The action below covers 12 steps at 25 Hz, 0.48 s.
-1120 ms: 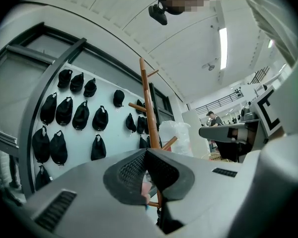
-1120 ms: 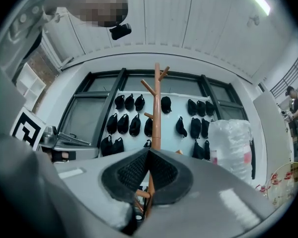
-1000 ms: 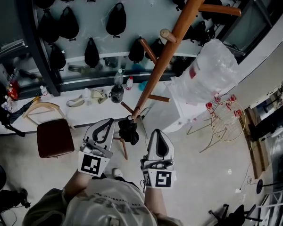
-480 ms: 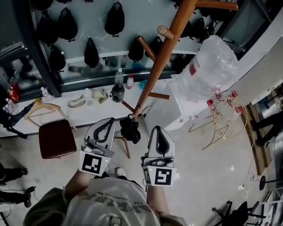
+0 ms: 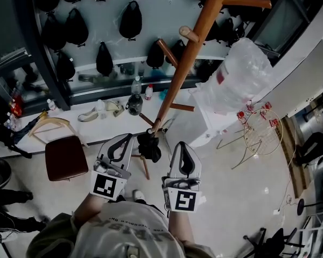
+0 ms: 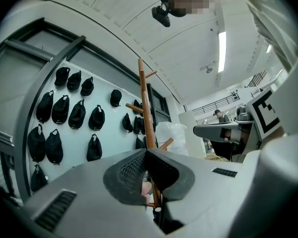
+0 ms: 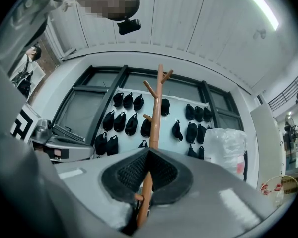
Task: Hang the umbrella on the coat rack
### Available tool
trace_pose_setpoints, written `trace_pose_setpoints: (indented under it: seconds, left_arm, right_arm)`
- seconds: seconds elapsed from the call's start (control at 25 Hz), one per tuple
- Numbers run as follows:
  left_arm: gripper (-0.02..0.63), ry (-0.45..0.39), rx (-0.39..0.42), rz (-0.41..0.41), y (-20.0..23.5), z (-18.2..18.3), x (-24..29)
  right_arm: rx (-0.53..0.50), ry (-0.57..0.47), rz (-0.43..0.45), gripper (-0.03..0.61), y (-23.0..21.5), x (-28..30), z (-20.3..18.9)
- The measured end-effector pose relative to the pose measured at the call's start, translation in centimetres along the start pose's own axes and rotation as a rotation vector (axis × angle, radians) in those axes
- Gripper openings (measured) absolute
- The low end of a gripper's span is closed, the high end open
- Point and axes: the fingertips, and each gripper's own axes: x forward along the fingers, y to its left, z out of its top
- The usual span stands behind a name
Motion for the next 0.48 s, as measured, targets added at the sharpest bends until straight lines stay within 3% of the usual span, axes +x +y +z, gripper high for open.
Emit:
trace_pose_setpoints:
  seconds: [0.48]
  left_arm:
    - [0.01, 0.009, -0.008, 0.005, 0.15, -0.27, -0.27]
  right_arm:
    - [-0.004, 0.001, 0.009, -0.002, 0.31, -0.16, -0.03]
